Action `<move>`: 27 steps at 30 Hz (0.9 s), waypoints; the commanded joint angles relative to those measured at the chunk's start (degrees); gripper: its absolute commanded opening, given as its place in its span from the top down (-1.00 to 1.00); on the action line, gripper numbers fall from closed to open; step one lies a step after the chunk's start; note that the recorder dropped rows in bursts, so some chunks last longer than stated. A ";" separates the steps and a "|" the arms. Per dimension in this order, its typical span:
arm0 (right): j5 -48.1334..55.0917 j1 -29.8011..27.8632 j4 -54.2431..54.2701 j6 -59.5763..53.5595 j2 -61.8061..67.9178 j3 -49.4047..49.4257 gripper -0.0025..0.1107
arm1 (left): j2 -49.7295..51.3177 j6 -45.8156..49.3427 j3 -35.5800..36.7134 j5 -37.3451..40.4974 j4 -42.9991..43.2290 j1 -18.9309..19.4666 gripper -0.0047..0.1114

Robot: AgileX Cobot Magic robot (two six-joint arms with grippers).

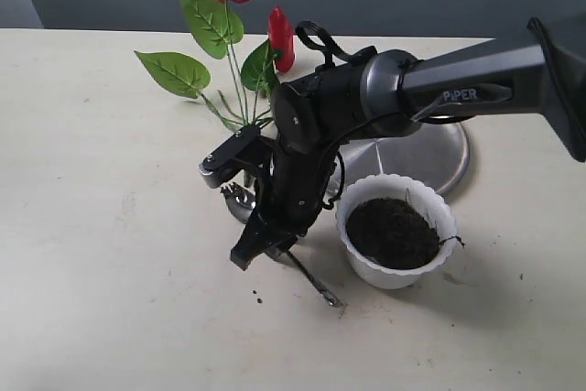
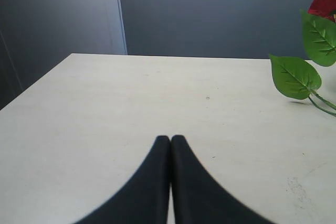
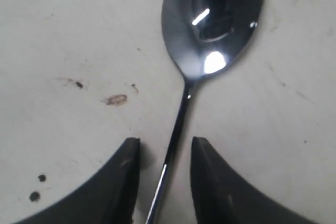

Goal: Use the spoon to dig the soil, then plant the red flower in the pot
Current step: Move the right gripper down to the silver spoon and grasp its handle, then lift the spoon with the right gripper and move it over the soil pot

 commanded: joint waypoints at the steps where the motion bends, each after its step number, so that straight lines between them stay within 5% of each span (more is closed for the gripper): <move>1: 0.11 0.05 -0.21 0.77 0.18 -0.42 0.41 | -0.13 -0.14 0.21 0.23 -0.06 0.05 0.91; 14: 4.76 0.05 -0.10 1.05 2.79 -0.42 0.65 | -0.13 -0.14 0.21 0.23 -0.06 0.05 0.91; 19: 6.45 0.05 0.28 0.47 2.79 -0.94 0.96 | -0.13 -0.14 0.21 0.23 -0.06 0.05 0.91; 27: 8.25 0.05 6.08 -2.03 2.59 -2.46 0.97 | -0.13 -0.14 0.21 0.23 -0.06 0.05 0.91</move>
